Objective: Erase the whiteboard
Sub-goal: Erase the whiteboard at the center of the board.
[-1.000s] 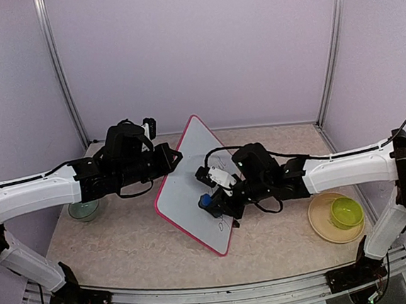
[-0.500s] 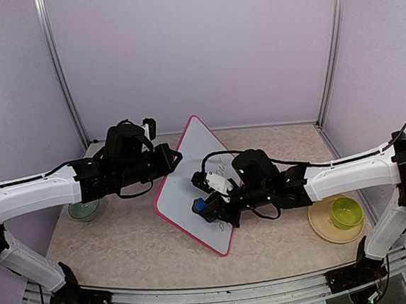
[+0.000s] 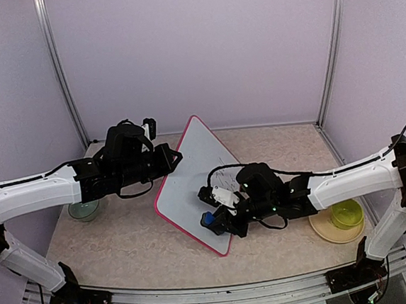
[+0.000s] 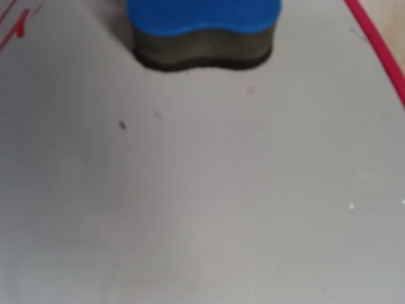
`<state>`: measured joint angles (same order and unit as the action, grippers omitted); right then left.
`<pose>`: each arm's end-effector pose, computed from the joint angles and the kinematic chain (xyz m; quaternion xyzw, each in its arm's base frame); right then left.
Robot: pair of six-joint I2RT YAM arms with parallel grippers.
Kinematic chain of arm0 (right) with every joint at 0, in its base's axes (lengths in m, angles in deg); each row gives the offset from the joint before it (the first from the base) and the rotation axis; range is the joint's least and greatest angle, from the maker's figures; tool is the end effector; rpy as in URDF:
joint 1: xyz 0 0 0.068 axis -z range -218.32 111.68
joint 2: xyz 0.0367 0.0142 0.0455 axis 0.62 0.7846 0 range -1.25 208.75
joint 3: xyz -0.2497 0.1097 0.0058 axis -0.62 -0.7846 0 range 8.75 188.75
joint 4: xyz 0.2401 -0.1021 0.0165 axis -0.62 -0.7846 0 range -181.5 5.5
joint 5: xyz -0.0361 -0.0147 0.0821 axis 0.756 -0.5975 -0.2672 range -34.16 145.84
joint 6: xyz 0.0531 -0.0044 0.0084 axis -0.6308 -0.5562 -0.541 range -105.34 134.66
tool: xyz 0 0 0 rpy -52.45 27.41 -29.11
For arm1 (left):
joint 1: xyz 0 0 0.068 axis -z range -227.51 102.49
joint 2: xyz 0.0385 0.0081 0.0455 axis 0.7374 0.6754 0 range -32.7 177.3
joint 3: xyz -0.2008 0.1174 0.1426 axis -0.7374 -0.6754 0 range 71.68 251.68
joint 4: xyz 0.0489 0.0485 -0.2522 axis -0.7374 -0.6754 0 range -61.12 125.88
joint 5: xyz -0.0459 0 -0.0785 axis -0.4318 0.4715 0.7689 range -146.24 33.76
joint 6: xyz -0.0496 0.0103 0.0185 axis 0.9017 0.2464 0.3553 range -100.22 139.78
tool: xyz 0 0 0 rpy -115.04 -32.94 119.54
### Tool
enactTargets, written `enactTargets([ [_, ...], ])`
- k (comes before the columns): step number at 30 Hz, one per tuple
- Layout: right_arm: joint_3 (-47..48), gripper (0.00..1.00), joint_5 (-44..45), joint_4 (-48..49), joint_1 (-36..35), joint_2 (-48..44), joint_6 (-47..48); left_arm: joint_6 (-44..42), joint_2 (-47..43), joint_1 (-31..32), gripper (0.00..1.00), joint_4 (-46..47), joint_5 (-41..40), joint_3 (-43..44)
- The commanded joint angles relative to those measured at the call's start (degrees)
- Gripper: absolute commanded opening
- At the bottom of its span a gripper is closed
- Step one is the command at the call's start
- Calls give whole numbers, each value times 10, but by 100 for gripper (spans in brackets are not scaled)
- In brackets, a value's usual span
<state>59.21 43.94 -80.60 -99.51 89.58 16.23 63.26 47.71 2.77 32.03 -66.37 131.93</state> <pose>0.1558 0.2987 0.1997 -0.5023 0.7338 0.3030 0.3426 0.2134 -0.2470 0.3014 0.0016 0.8368 -0.3454 0.4248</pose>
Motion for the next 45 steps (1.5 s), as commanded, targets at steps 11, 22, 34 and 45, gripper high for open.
enactTargets([
  [11, 106, 0, 22, -62, -34, 21, 24, 4, 14, 19, 0, -39, 31, -18],
  [22, -3, 0, 47, -28, -21, 33, 1, 1, 14, 17, 0, -39, 34, -18],
  [34, -42, 0, 41, -21, 26, -12, -3, 1, 14, 17, 0, -38, 35, -18],
  [45, 103, 0, 51, -49, 56, 43, 23, 2, 19, 17, 0, -38, 37, -16],
])
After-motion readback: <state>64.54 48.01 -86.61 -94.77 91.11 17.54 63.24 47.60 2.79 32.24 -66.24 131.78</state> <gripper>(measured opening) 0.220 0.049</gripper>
